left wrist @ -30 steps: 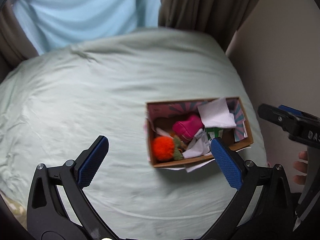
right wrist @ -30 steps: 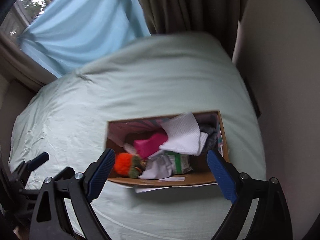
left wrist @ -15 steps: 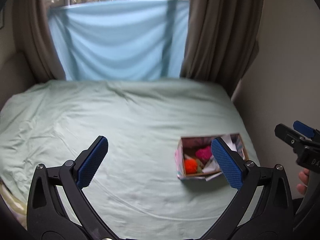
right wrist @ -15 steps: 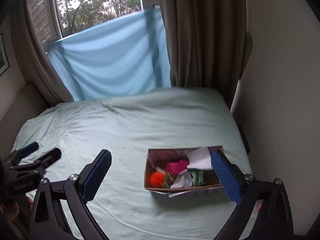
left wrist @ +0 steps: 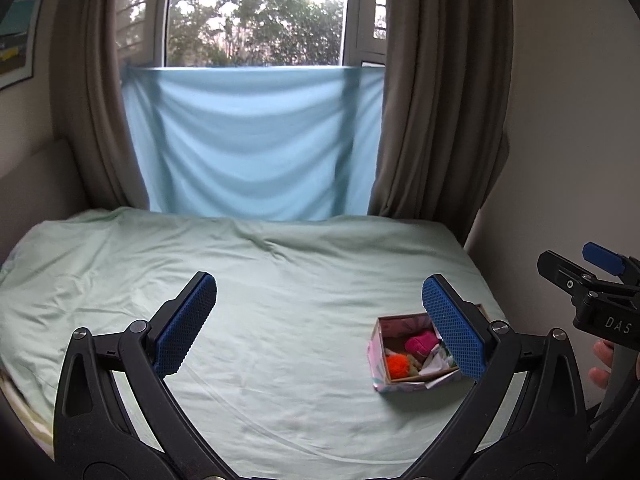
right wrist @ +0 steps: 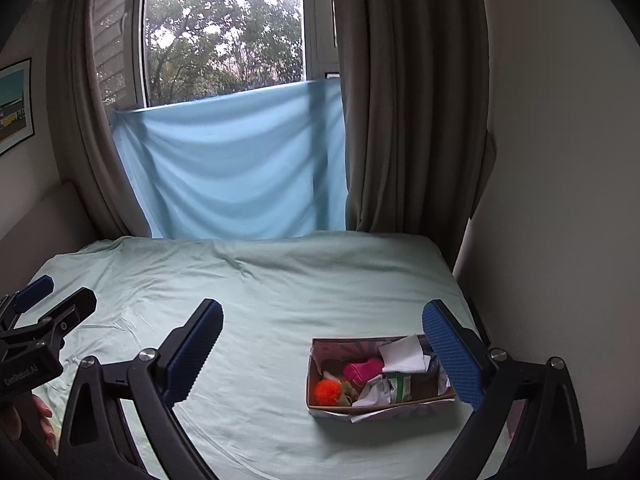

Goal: Organize soft objects

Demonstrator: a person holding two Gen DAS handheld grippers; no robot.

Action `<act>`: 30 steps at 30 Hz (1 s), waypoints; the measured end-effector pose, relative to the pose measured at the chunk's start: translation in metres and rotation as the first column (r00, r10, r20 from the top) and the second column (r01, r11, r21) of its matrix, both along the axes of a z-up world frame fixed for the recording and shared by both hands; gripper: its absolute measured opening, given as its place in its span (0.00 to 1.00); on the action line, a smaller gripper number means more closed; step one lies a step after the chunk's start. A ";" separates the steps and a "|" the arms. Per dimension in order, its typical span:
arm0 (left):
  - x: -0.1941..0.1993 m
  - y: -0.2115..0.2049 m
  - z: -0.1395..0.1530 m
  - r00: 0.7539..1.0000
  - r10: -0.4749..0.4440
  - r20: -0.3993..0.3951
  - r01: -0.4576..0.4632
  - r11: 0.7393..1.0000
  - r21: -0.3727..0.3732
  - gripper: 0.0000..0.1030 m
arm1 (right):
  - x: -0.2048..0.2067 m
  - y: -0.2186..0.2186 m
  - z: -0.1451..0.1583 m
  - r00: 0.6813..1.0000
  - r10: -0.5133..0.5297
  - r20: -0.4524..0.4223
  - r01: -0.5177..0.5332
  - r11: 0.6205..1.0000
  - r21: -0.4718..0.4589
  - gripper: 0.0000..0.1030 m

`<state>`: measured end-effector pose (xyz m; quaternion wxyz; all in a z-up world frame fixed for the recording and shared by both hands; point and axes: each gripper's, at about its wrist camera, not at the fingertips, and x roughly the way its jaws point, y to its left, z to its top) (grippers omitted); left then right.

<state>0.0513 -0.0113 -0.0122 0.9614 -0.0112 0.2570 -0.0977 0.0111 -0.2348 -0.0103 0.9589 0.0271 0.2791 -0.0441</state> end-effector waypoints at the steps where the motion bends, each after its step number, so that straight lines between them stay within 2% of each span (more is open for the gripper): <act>1: 0.000 0.001 0.000 1.000 -0.001 0.003 0.001 1.000 0.000 1.00 | 0.000 0.002 0.000 1.000 0.003 0.003 -0.003 1.000 0.000 0.96; 16: -0.004 0.001 0.002 0.999 0.011 0.030 -0.011 1.000 -0.004 1.00 | -0.002 0.004 -0.001 1.000 0.016 0.026 -0.016 1.000 0.004 0.97; 30: -0.007 -0.010 0.003 0.998 0.006 0.060 -0.008 1.000 0.029 1.00 | -0.004 -0.002 0.001 0.999 0.015 0.041 -0.016 1.000 0.017 0.97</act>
